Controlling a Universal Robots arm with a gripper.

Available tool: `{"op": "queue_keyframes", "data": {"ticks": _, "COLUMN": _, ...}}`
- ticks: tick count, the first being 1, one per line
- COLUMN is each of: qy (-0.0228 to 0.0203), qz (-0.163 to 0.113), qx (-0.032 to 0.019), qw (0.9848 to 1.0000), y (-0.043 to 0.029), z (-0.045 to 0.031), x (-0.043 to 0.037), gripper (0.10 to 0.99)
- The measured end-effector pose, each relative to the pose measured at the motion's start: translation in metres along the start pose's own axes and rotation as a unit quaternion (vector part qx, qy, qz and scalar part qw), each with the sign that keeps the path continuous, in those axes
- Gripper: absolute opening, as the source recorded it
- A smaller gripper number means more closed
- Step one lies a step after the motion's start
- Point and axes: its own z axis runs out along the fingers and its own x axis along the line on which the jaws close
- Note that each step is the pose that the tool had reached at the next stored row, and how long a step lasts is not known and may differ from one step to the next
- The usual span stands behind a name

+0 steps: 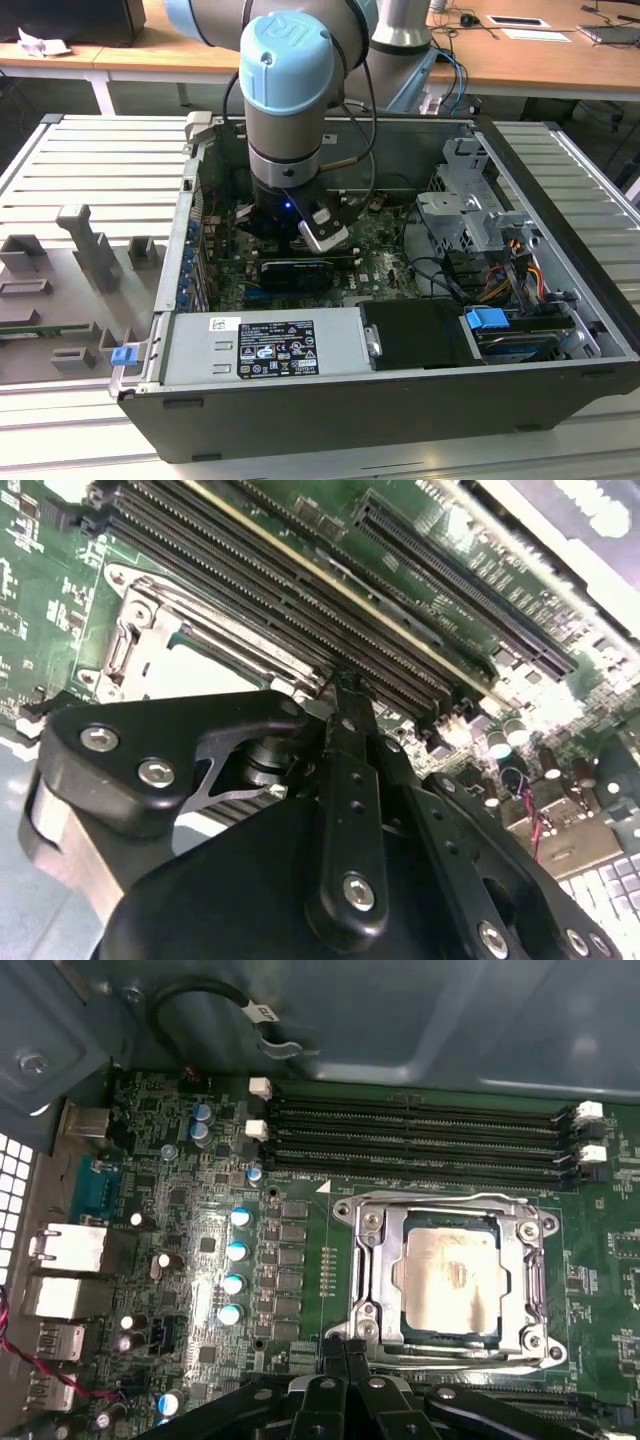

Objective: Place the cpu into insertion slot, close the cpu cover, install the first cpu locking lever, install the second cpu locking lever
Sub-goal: 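Install the second cpu locking lever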

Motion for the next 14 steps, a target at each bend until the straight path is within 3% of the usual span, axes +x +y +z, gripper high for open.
{"op": "queue_keyframes", "data": {"ticks": 5, "qy": 0.0006, "qz": -0.003, "qx": -0.0036, "qw": 1.0000, "y": -0.0016, "z": 0.0050, "x": 0.0005, "gripper": 0.106}}
{"op": "queue_keyframes", "data": {"ticks": 8, "qy": 0.0001, "qz": -0.004, "qx": -0.0096, "qw": 0.9999, "y": -0.0014, "z": 0.0049, "x": 0.0008, "gripper": 0.106}}
{"op": "queue_keyframes", "data": {"ticks": 14, "qy": 0.0003, "qz": -0.004, "qx": -0.0099, "qw": 0.9999, "y": 0.0024, "z": -0.0122, "x": 0.0009, "gripper": 0.106}}
